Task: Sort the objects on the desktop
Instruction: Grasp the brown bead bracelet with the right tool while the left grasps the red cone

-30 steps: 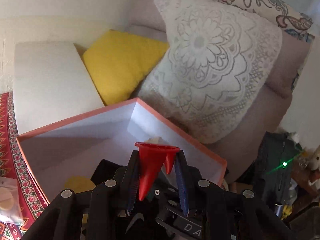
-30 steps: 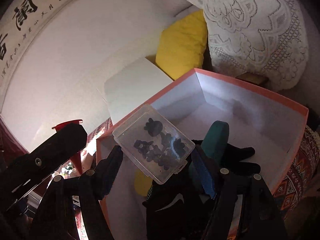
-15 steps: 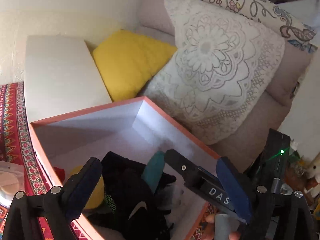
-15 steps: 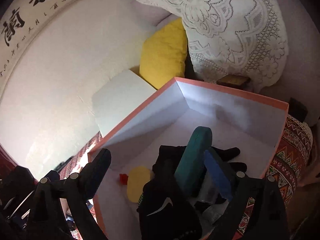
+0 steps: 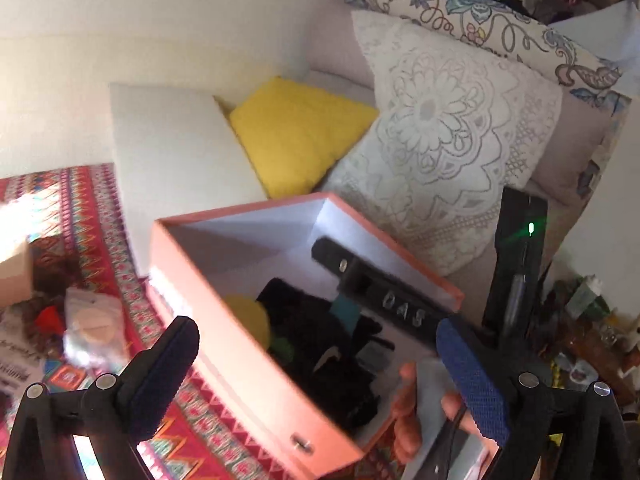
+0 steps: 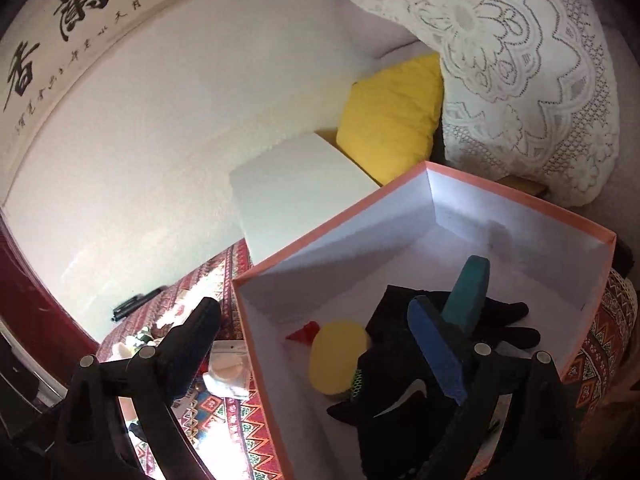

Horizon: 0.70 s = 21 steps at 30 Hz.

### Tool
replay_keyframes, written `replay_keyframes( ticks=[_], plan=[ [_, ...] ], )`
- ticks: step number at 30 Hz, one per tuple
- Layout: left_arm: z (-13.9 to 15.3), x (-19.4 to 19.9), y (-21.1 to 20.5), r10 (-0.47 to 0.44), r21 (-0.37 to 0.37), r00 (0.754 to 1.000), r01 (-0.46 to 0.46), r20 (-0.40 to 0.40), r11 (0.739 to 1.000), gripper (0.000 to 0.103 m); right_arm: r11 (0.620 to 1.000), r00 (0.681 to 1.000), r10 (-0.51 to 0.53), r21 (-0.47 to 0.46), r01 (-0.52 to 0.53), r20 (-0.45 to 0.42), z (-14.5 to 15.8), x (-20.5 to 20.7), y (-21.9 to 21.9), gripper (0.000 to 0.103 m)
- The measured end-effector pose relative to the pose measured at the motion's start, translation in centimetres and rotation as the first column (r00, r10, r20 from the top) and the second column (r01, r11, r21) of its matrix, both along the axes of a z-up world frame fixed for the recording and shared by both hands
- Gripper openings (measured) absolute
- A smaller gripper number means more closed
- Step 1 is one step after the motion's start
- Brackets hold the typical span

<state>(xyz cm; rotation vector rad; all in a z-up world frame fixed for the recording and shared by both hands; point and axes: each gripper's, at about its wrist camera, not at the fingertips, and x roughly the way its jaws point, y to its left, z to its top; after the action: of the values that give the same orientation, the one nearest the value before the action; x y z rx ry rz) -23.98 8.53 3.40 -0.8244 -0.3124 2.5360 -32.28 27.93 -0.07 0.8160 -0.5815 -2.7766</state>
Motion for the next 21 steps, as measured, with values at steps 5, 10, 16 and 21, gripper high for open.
replay_keyframes(
  ticks=[5, 10, 16, 21],
  plan=[
    [-1.4, 2.9, -3.6, 0.061, -0.059, 0.998, -0.060, 0.006, 0.996, 0.099, 0.998, 0.998, 0.058, 0.033, -0.057, -0.003, 0.0, 0.1, -4.2, 0.097],
    [-3.1, 5.0, -7.1, 0.121, -0.124, 0.993, -0.118, 0.013, 0.985, 0.099, 0.990, 0.992, 0.123, 0.070, -0.124, 0.005, -0.3, 0.1, -8.9, 0.097],
    [-7.7, 6.9, -12.6, 0.221, -0.226, 0.972, -0.199, 0.077, 0.954, 0.099, 0.968, 0.972, 0.229, 0.086, -0.234, 0.057, -2.1, -0.7, -14.5, 0.097],
    [-11.9, 7.0, -18.1, 0.341, -0.229, 0.925, -0.300, 0.167, 0.926, 0.099, 0.945, 0.929, 0.325, -0.041, -0.323, 0.176, -5.9, -3.2, -17.8, 0.095]
  ],
)
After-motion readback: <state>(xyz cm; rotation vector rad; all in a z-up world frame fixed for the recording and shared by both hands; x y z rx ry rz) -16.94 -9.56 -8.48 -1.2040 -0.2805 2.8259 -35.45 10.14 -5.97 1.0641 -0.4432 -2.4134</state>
